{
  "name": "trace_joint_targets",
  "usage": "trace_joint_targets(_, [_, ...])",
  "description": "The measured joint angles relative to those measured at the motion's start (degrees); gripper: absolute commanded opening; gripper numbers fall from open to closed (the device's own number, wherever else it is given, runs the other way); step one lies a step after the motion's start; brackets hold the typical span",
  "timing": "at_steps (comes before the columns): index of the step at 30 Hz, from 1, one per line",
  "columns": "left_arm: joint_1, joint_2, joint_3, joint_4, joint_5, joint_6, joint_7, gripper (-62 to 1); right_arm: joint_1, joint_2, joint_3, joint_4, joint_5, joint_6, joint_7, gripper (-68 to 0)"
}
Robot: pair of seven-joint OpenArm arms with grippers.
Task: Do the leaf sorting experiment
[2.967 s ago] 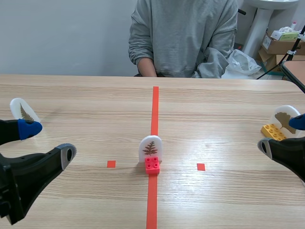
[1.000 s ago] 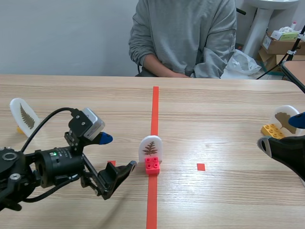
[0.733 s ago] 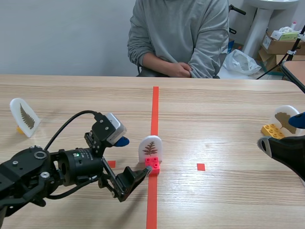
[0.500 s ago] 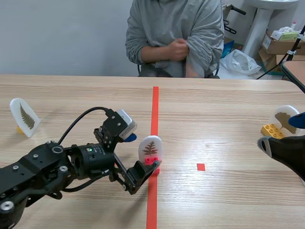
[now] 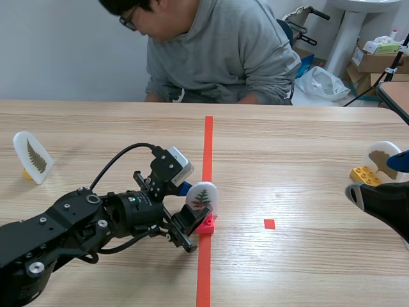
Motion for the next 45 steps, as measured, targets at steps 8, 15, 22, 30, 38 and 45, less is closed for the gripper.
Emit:
trace_joint_targets(8, [0.02,0.0,0.0,0.0,-0.02,0.0,-0.2,-49.1,0.0,0.0,0.0,0.0,0.0,0.0,0.0,-3.7])
trace_joint_targets(15, [0.02,0.0,0.0,0.0,-0.04,-0.07,-0.24,-57.7,0.0,0.0,0.0,0.0,0.0,0.0,0.0,-3.7])
trace_joint_targets(22, [0.02,0.0,0.0,0.0,-0.04,-0.09,-0.2,-57.7,0.0,0.0,0.0,0.0,0.0,0.0,0.0,-3.7])
trace_joint_targets(30, [0.61,-0.66,-0.02,2.69,0.0,-2.67,-0.11,-57.7,0.0,0.0,0.0,0.0,0.0,0.0,0.0,-3.7])
trace_joint_targets(38, [7.26,-2.51,-2.93,17.33,-0.11,-5.22,3.28,-57.7,0.0,0.0,0.0,0.0,0.0,0.0,0.11,-3.7])
trace_joint_targets(45, [13.97,-3.65,-12.24,26.91,-2.45,-5.31,6.36,-57.7,0.0,0.0,0.0,0.0,0.0,0.0,0.11,-3.7])
